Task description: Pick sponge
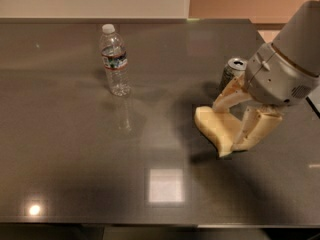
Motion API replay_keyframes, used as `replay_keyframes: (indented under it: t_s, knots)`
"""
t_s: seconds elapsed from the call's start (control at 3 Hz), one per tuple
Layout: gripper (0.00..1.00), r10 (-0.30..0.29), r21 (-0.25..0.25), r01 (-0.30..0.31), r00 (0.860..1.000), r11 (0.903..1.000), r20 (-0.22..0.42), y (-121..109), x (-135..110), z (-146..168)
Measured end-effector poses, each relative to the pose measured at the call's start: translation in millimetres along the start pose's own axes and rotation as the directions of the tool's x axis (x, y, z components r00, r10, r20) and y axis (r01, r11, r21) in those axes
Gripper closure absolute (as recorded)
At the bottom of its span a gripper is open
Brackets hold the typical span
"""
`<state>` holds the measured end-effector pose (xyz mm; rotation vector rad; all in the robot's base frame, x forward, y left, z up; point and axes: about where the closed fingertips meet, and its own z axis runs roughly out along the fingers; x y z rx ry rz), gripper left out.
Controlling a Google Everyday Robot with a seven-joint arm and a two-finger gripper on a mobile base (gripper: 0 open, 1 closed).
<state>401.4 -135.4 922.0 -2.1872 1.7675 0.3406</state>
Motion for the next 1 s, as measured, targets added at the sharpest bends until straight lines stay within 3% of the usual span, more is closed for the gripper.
replay_keyframes:
  t_s: [0.67,1.0]
  knots:
    - [1.00,0.019,0.072,-0.023,0.999,0.9972,0.050,-24,9,-46]
    - [1.00,0.019,0.075,-0.023,0.999,0.9970,0.050,-25,9,-46]
